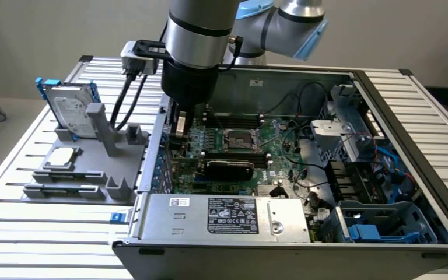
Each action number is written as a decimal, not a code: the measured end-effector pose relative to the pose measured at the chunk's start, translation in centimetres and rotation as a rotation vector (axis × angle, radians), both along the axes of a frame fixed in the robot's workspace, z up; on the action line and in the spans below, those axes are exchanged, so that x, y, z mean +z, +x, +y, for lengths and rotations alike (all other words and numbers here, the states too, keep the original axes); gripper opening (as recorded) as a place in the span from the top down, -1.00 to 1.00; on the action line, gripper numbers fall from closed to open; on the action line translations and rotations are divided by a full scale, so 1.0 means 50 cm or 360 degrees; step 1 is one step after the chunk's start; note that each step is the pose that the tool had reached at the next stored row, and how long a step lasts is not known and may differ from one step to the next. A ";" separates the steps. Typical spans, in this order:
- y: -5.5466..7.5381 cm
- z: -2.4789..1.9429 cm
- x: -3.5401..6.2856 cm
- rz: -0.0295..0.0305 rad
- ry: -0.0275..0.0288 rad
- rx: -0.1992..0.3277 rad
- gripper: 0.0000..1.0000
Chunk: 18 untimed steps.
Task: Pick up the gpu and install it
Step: 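Insert the gpu into the slot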
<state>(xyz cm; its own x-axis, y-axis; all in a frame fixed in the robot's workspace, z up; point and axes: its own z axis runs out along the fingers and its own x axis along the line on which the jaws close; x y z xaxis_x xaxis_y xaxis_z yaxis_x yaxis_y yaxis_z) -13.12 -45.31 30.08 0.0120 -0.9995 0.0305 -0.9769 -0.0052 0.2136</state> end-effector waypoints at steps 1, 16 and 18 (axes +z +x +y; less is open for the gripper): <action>0.000 0.0000 0.000 0.00000 0.00001 0.0000 0.79; -0.008 0.0077 -0.004 -0.00036 -0.00004 -0.0001 0.79; -0.009 0.0078 -0.004 -0.00037 -0.00004 -0.0001 0.79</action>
<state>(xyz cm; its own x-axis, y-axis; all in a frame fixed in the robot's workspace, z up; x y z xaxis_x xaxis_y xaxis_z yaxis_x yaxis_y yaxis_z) -13.59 -44.92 29.86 0.0113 -0.9995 0.0308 -0.9774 -0.0045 0.2113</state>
